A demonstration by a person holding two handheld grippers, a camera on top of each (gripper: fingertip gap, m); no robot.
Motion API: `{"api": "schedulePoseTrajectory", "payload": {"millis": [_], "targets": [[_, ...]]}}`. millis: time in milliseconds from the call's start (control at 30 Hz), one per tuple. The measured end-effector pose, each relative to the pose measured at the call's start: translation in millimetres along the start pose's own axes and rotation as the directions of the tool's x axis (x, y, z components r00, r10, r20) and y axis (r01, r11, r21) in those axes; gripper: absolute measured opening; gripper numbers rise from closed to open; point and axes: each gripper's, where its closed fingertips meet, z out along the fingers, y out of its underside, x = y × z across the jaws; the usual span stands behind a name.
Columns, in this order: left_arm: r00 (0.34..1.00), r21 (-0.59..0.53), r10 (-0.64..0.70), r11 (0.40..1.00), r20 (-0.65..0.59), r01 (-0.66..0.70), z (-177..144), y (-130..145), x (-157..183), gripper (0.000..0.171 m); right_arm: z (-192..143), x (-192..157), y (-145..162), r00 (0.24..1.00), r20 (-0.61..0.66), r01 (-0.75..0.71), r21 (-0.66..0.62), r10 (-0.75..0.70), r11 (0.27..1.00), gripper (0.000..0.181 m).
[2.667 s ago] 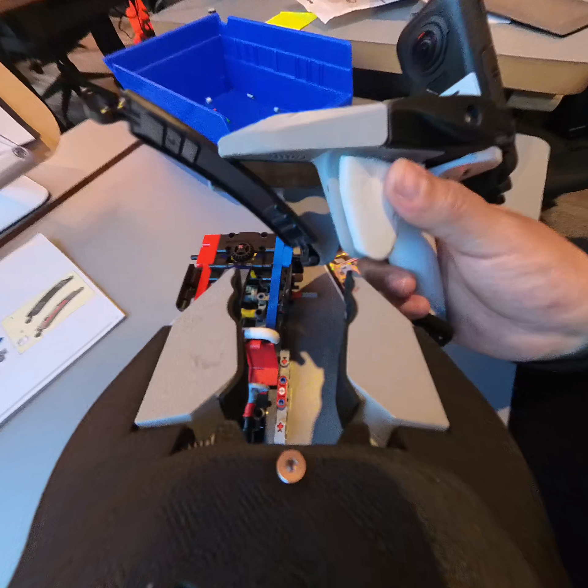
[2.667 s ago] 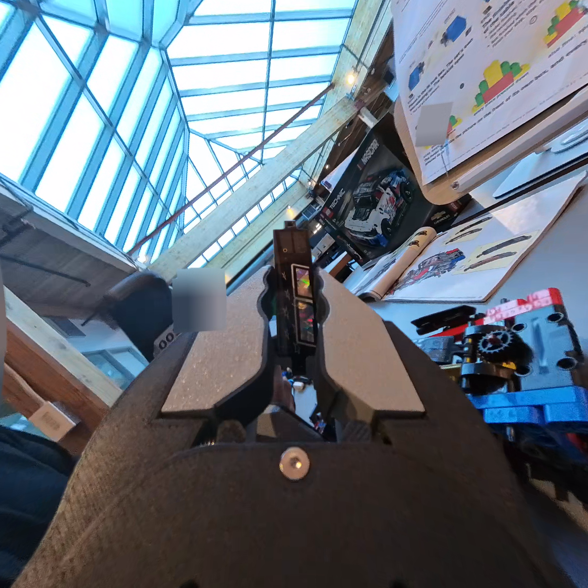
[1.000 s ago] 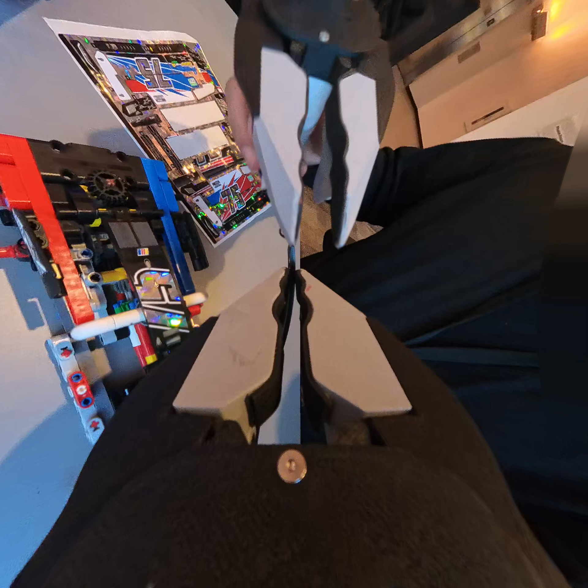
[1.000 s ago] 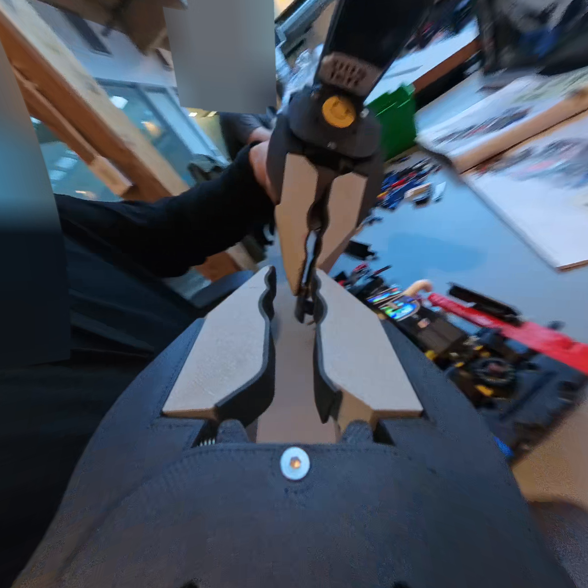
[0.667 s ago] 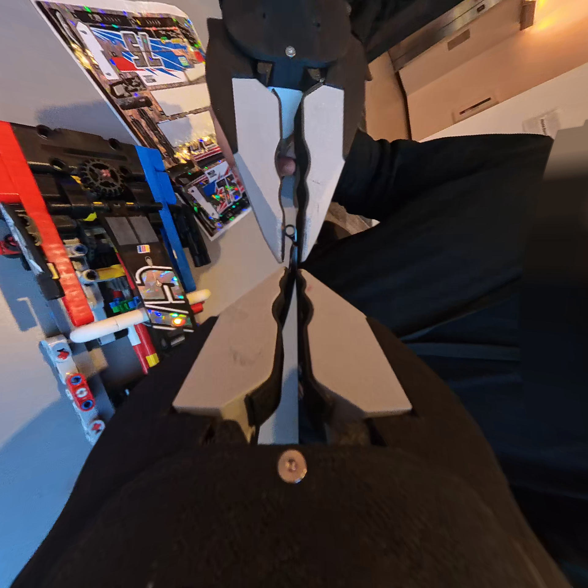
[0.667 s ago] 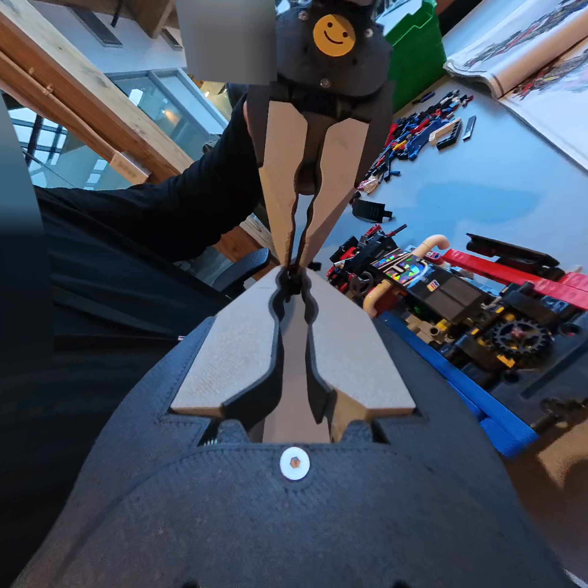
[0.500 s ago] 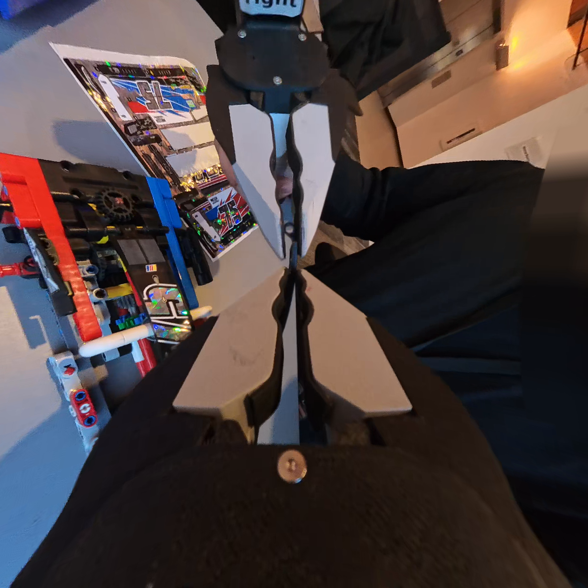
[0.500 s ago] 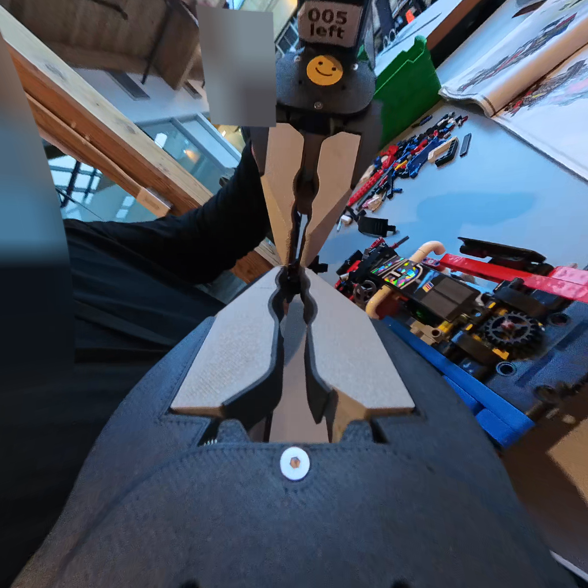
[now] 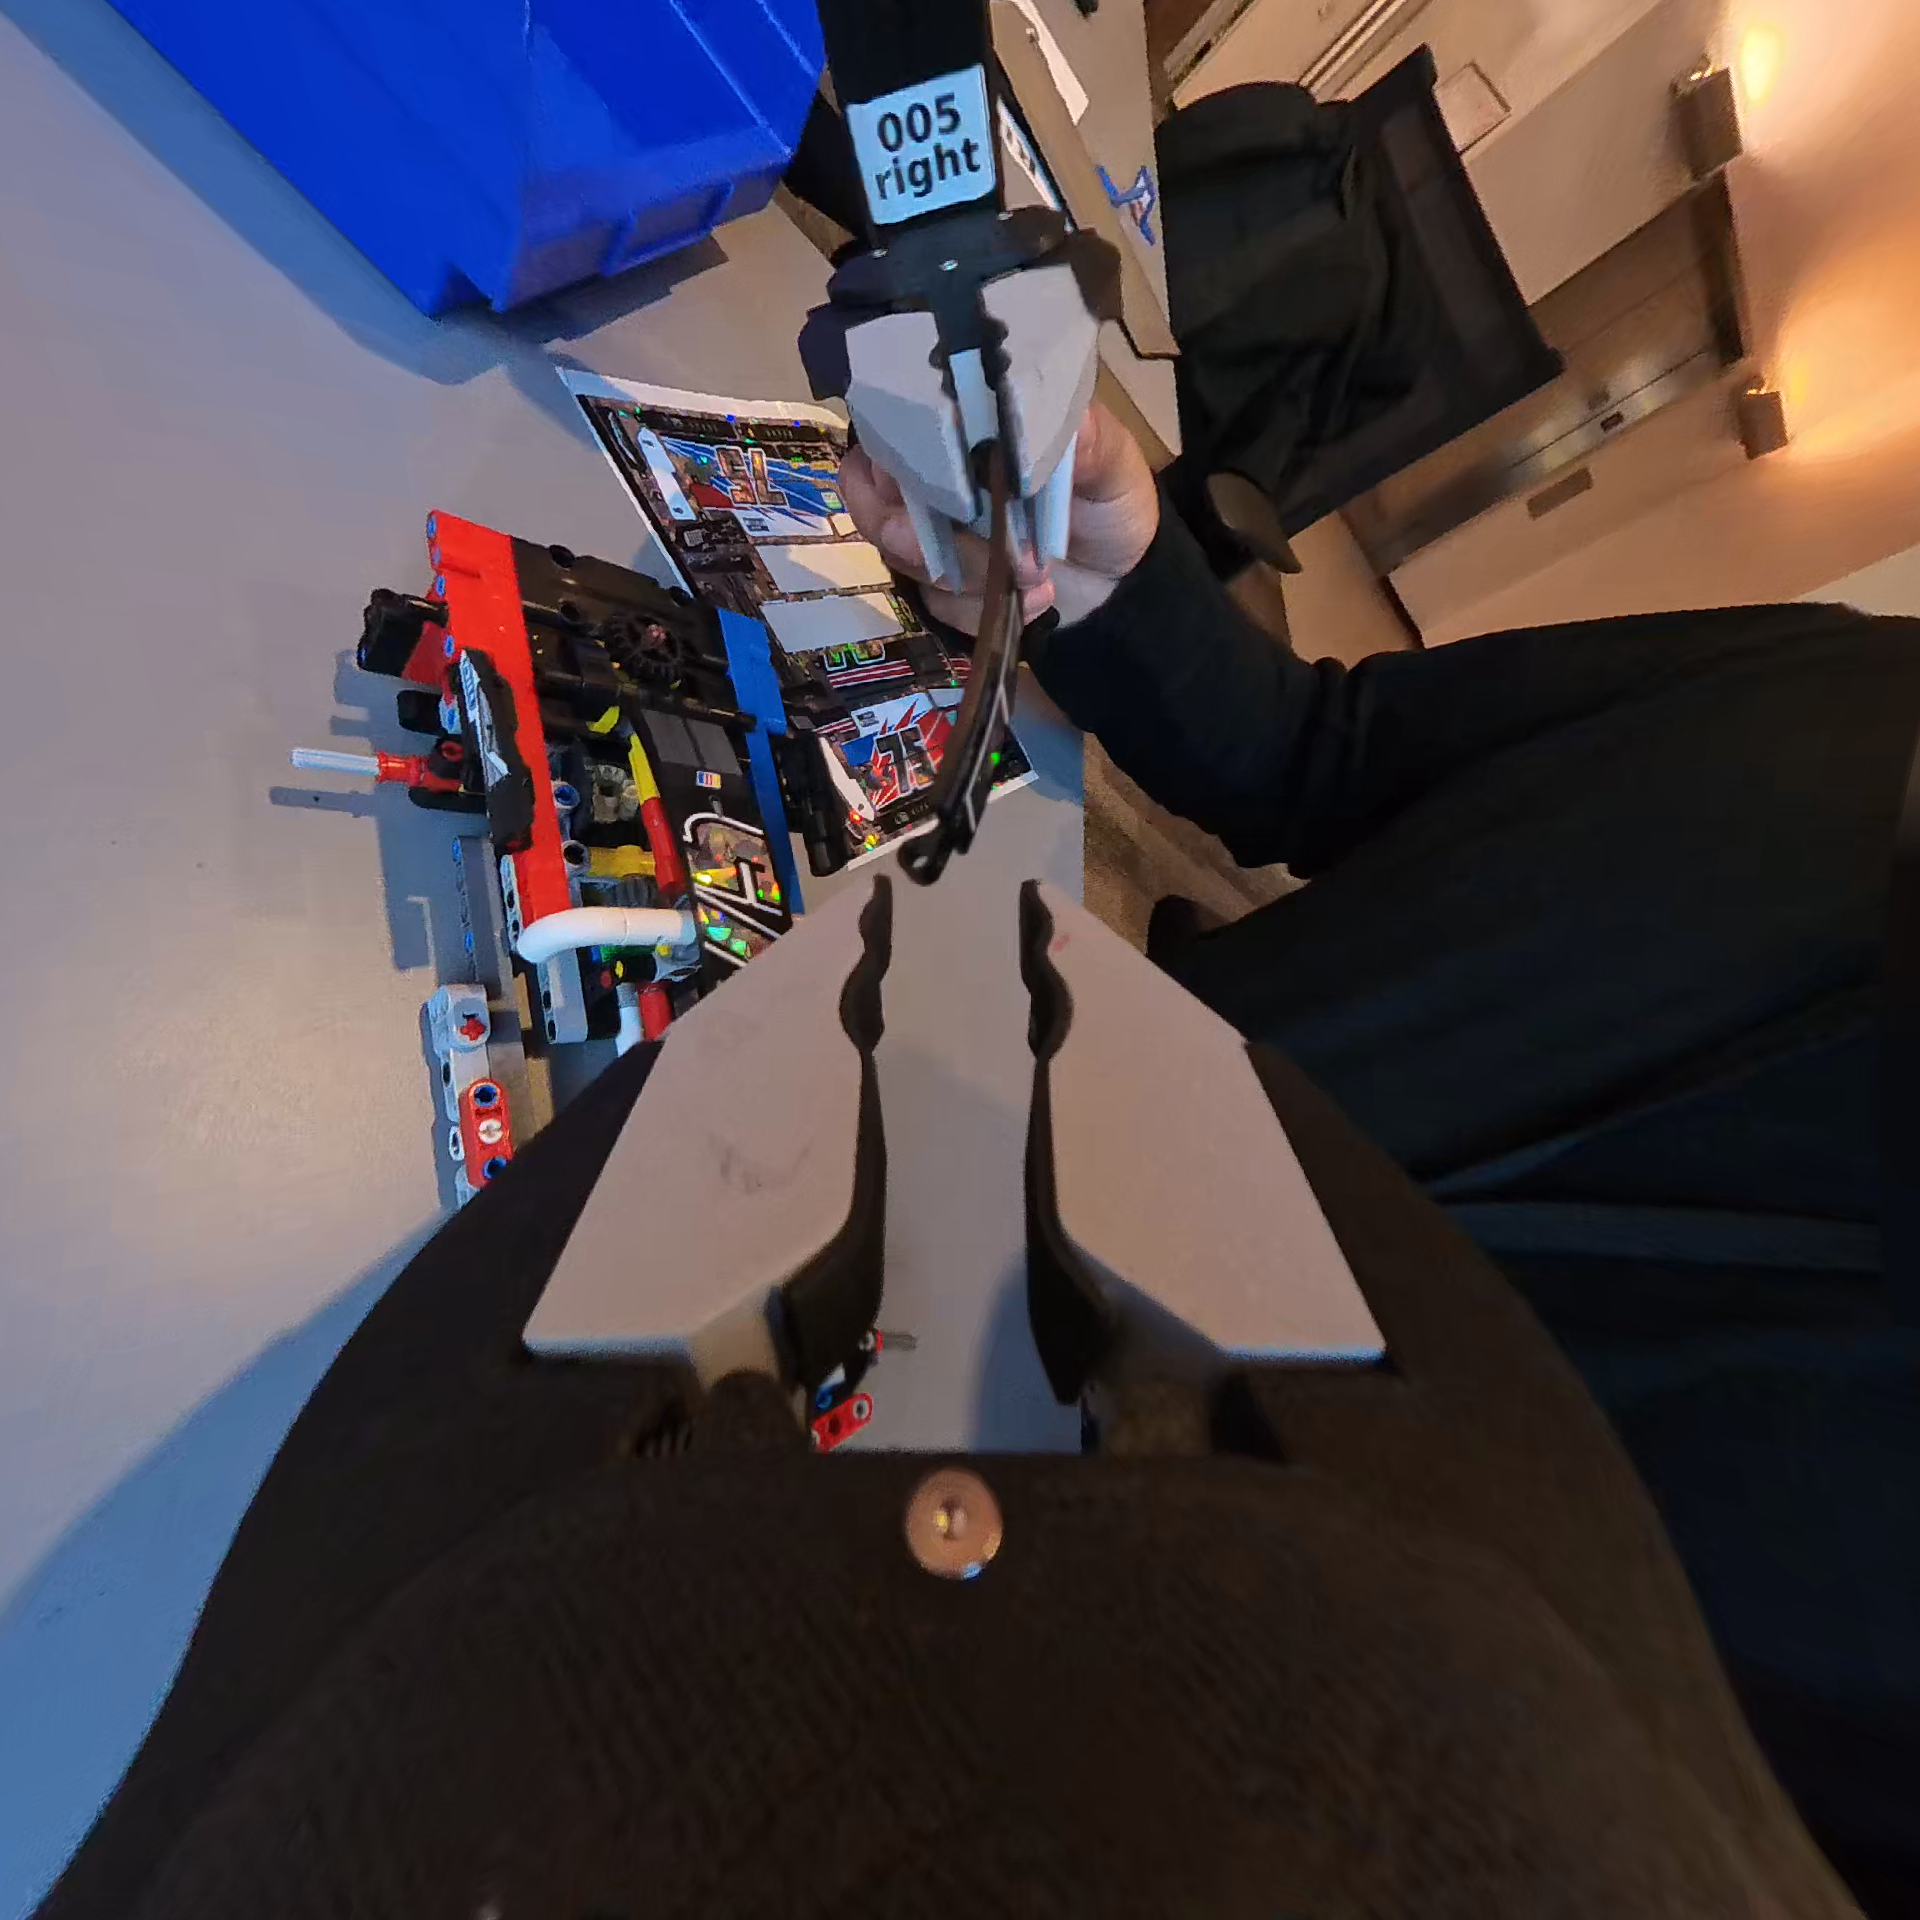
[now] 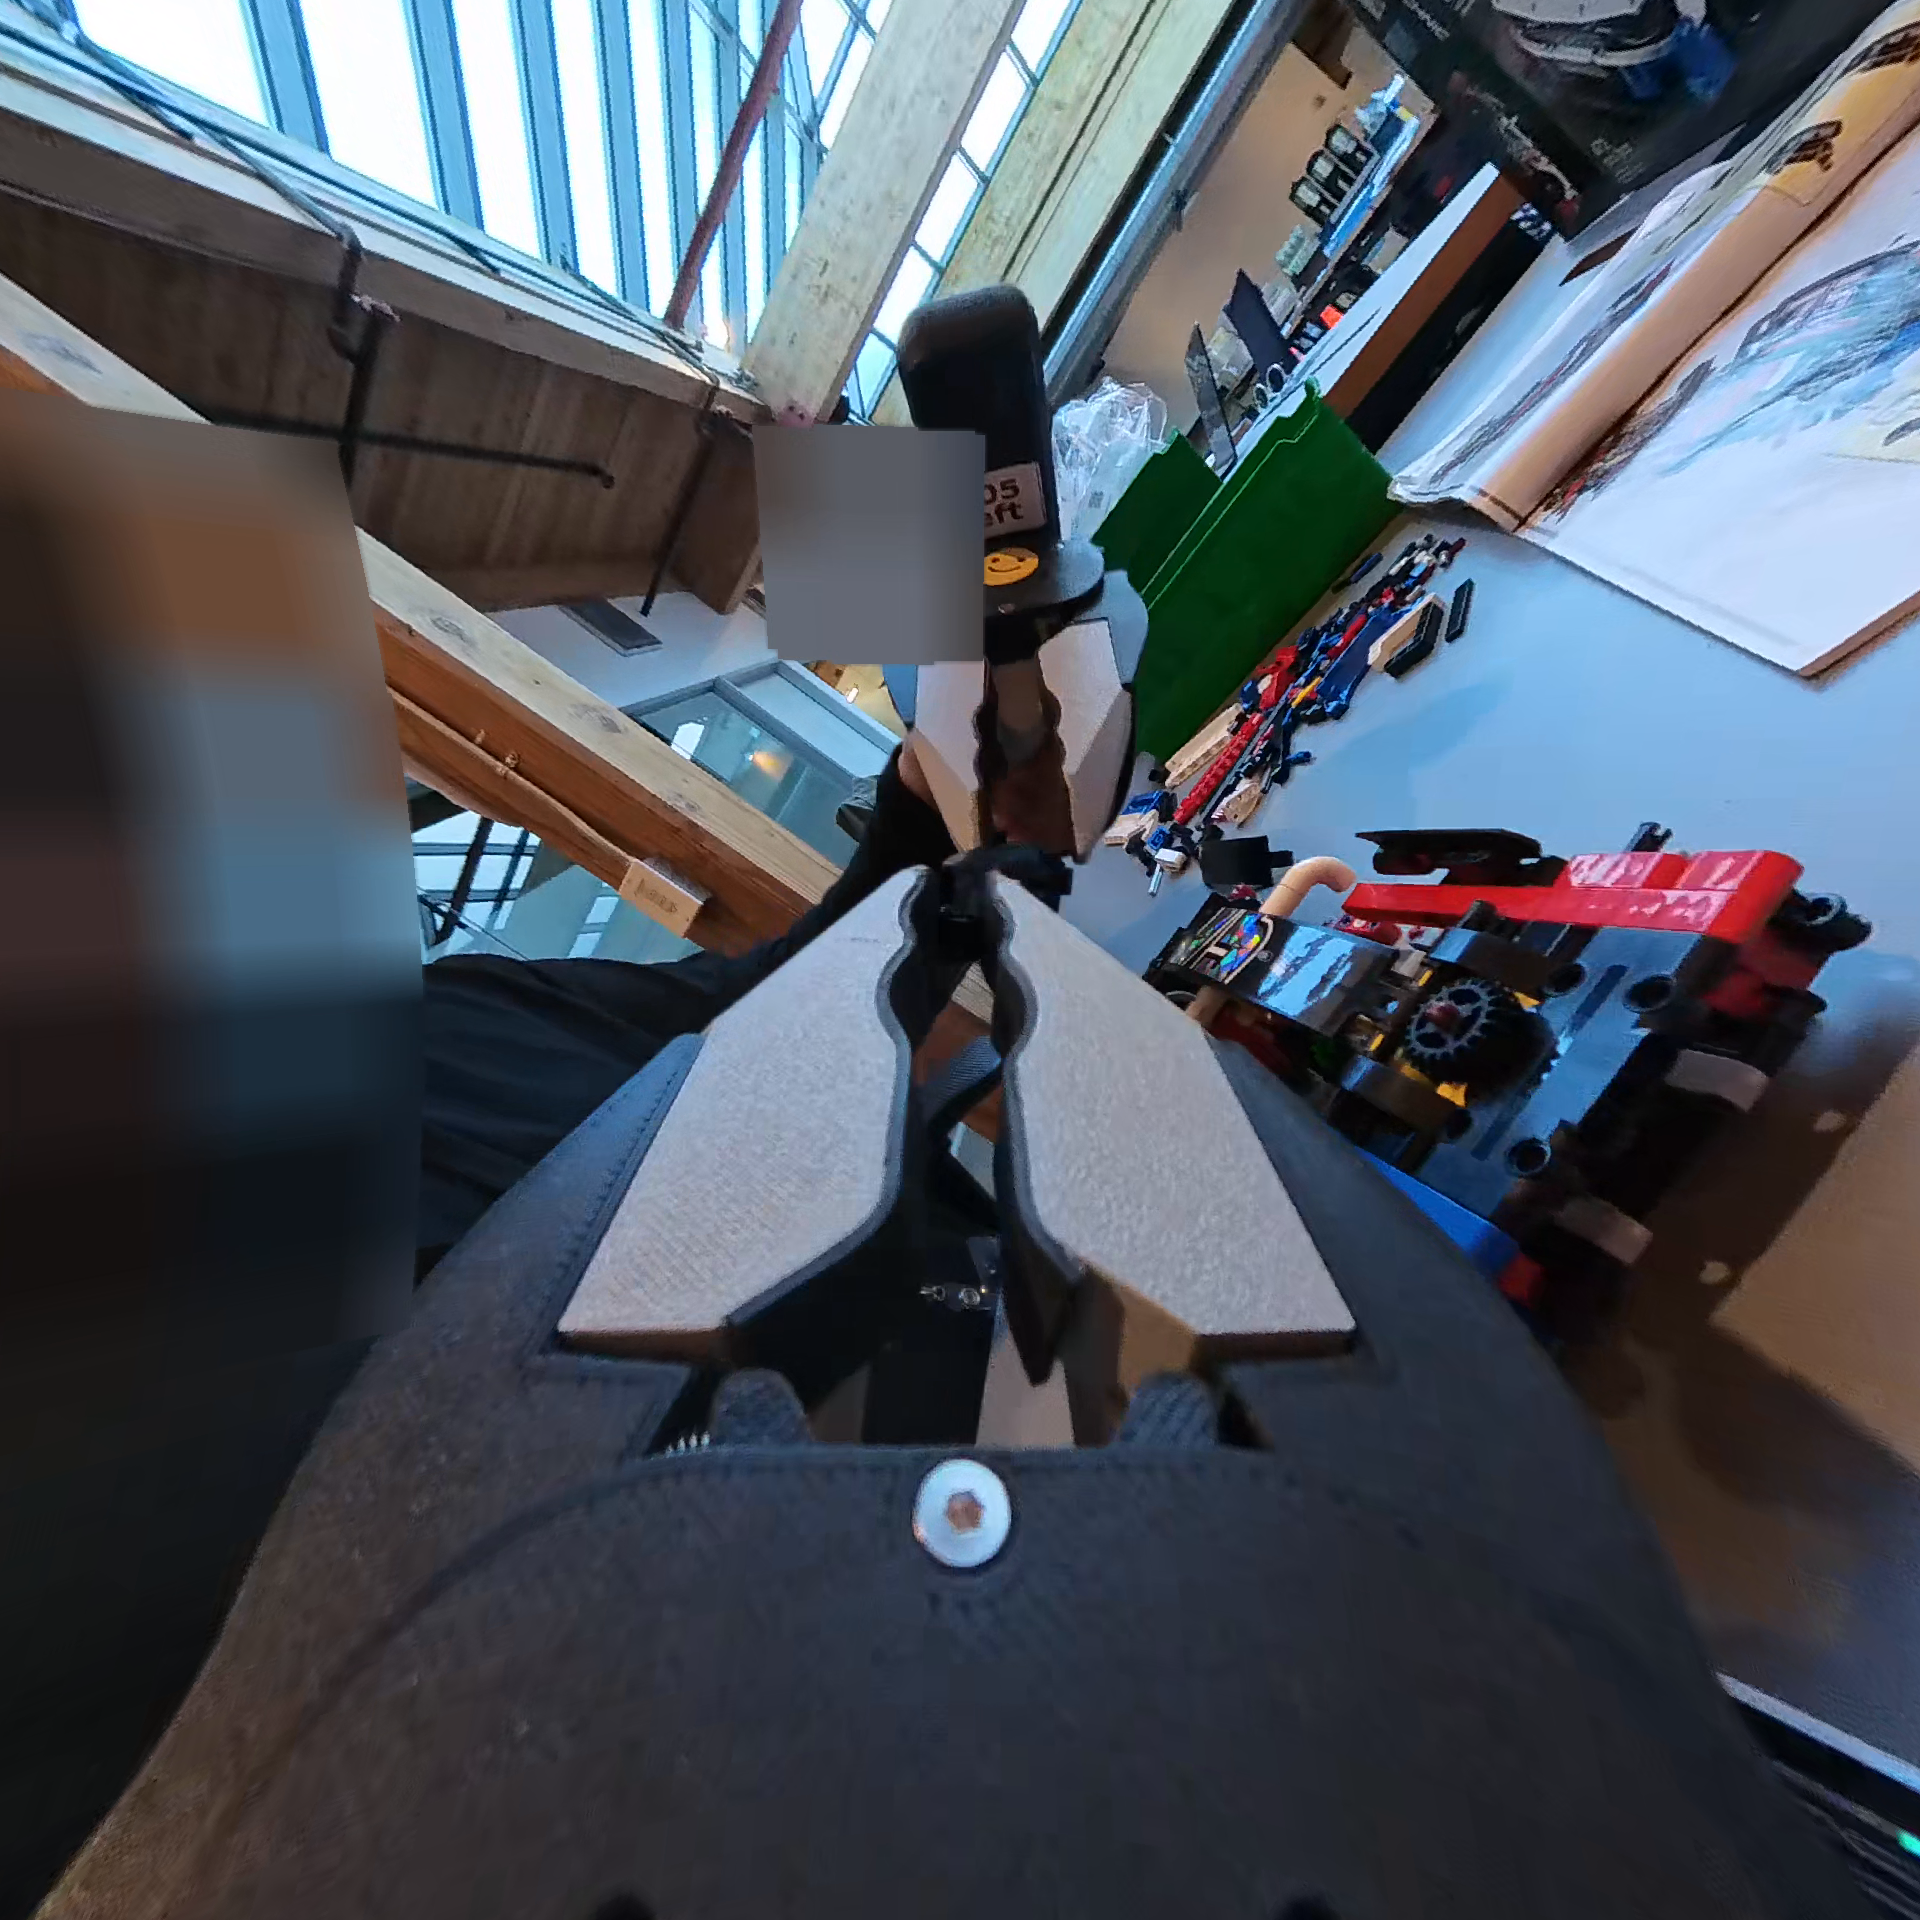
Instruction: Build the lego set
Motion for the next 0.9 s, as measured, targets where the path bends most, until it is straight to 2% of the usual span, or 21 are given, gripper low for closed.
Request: {"api": "schedulePoseTrajectory", "payload": {"millis": [133, 333, 467, 567, 633, 733, 833, 900], "targets": [[1.0, -0.019, 0.0, 1.0, 0.009, 0.0, 9.2, 3.8, -4.0, 0.021, 0.2, -0.1, -0.6, 1.0, 0.009, -0.006, 0.011, 0.006, 1.0, 0.004], [0.999, -0.041, 0.045, 0.998, 0.005, -0.045, 17.9, 7.0, -0.1, 0.009, -4.7, -0.8, -0.7, 1.0, 0.012, -0.015, 0.029, 0.015, 0.999, 0.004], [0.996, -0.022, 0.09, 0.996, -0.015, -0.091, 16.6, 10.0, 6.1, 0.009, -7.6, -0.3, -0.9, 1.0, 0.014, -0.026, 0.039, 0.025, 0.999, 0.004], [0.983, -0.014, 0.162, 0.987, 0.092, -0.161, 13.2, 8.2, -5.1, 0.009, -6.8, -3.8, -1.6, 0.998, 0.052, -0.048, 0.05, 0.046, 0.998, 0.005], [0.953, -0.014, 0.231, 0.972, 0.195, -0.233, 9.2, 5.0, -13.6, 0.021, -6.6, -4.7, -3.1, 0.996, 0.071, -0.066, 0.064, 0.061, 0.996, 0.005], [0.885, 0.003, 0.355, 0.928, 0.3, -0.373, 4.8, -1.8, -11.2, 0.028, -6.9, -4.0, -3.3, 0.994, 0.079, -0.082, 0.073, 0.076, 0.994, 0.005], [0.78, -0.014, 0.469, 0.86, 0.414, -0.51, 1.0, -7.5, -7.4, 0.03, -7.8, -4.4, -4.7, 0.99, 0.099, -0.113, 0.088, 0.104, 0.99, 0.005], [0.728, -0.032, 0.518, 0.823, 0.449, -0.567, 2.0, -8.9, -2.0, 0.029, -8.1, -3.4, -5.5, 0.987, 0.107, -0.133, 0.099, 0.123, 0.986, 0.004]]}}
